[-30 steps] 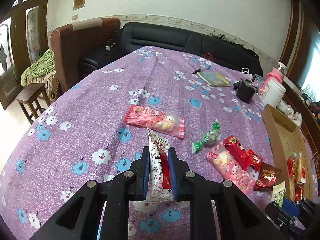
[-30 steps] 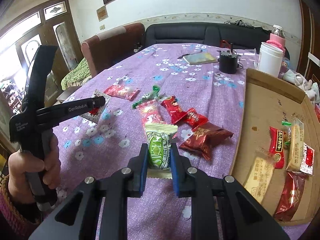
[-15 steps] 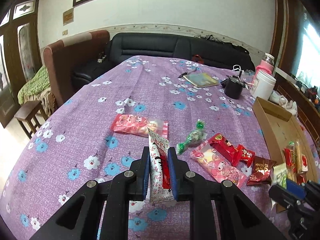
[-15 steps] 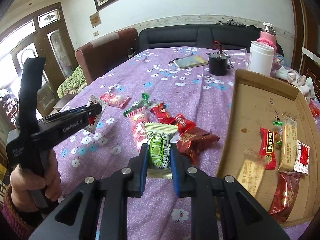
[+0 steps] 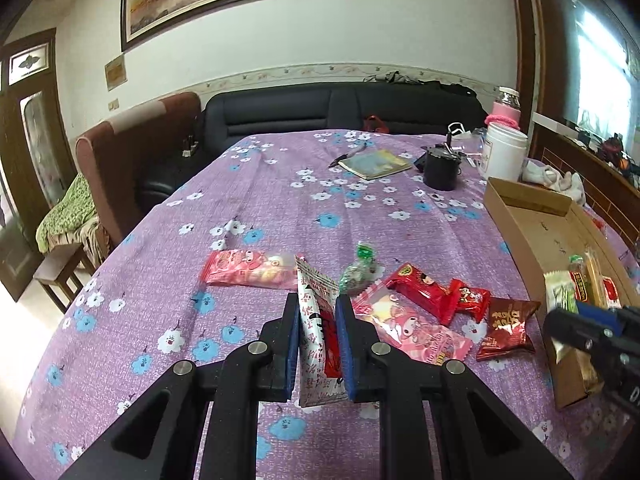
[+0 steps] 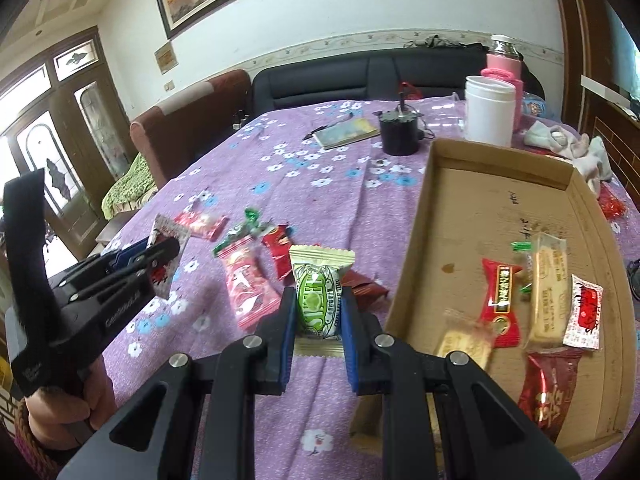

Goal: Organize snacks
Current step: 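Carry the white-and-red packet and green-wrapped candy toward the cardboard tray with both grippers, then lower both held snacks into the tray and open both grippers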

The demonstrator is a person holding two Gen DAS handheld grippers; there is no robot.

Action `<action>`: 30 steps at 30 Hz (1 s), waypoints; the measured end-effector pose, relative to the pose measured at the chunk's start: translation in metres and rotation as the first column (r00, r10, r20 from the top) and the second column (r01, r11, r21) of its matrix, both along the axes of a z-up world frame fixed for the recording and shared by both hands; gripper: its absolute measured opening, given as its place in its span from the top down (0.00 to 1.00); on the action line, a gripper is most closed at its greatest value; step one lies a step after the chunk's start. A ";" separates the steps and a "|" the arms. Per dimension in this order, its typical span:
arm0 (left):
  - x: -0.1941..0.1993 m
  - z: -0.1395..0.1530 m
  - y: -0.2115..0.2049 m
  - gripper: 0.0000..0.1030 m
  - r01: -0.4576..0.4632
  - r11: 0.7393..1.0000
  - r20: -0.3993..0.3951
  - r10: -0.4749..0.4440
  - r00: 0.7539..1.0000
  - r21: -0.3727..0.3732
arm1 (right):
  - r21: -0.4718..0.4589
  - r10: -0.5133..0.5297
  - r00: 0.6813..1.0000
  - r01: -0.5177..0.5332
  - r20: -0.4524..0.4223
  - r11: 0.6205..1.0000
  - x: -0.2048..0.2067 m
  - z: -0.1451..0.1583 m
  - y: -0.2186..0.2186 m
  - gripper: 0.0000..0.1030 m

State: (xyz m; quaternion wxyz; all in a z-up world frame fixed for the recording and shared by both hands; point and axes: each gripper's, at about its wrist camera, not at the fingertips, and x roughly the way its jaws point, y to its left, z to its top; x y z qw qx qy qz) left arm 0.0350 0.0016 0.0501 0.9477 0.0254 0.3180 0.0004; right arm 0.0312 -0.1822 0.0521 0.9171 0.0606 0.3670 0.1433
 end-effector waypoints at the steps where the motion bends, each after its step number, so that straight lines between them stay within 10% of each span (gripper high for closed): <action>1: -0.001 0.000 -0.001 0.83 0.003 1.000 0.002 -0.003 1.000 -0.001 | 0.001 -0.008 1.000 0.008 0.000 1.000 0.001 0.000 -0.003 0.81; 19: -0.008 0.011 -0.047 0.83 0.084 0.994 0.013 -0.085 0.996 0.066 | 0.100 -0.174 0.984 0.176 -0.028 0.979 0.021 0.007 -0.076 0.81; 30: -0.009 0.044 -0.133 0.83 0.269 0.963 0.005 -0.269 0.963 -0.018 | 0.196 -0.306 0.949 0.316 -0.078 0.928 0.029 0.008 -0.145 0.81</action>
